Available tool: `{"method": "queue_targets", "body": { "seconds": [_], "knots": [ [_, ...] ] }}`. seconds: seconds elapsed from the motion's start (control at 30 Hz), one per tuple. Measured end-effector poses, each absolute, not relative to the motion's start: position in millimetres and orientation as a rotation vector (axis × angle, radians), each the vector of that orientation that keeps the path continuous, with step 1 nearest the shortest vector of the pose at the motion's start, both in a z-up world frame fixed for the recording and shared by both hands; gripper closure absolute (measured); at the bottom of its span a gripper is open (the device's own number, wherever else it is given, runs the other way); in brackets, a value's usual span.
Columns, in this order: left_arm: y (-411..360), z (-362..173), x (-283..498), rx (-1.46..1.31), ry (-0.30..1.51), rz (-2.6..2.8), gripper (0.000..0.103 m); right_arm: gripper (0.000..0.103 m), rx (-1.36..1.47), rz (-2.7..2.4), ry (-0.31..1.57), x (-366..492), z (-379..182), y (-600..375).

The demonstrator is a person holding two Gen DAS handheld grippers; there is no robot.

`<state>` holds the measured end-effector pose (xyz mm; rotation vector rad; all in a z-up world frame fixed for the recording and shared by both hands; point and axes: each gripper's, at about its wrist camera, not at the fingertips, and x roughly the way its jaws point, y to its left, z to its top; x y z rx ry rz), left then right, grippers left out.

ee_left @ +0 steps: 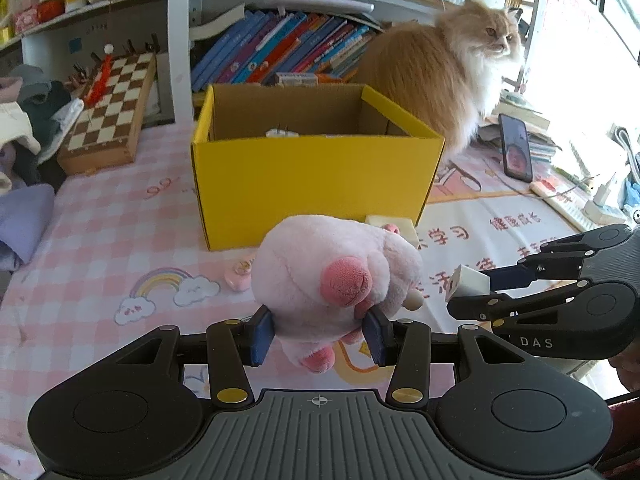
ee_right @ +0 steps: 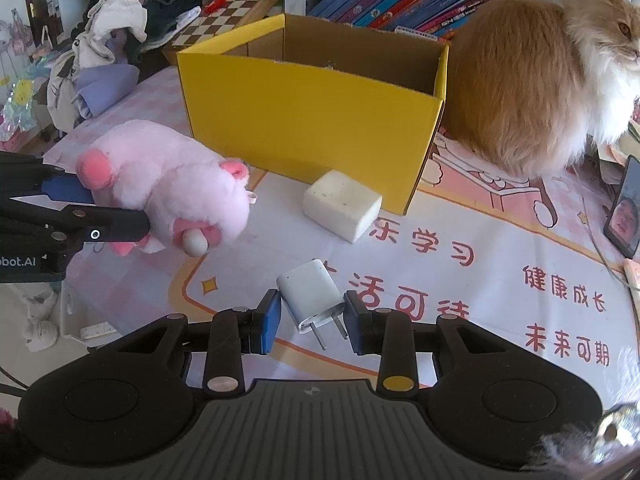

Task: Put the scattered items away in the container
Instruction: 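Lift and carry the pig with the left tool while the right tool carries the charger over the box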

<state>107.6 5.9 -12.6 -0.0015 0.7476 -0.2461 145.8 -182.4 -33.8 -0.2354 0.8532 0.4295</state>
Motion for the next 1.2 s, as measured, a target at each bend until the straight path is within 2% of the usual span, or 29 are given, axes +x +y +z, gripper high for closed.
{"method": "queue_targets", "body": {
  "seconds": [1.2],
  "knots": [
    [27.2, 60.6, 155.3, 0.033, 0.517, -0.258, 0.058, 0.071, -0.302, 0.478, 0.645, 197.7, 61.9, -166.2]
  ]
}}
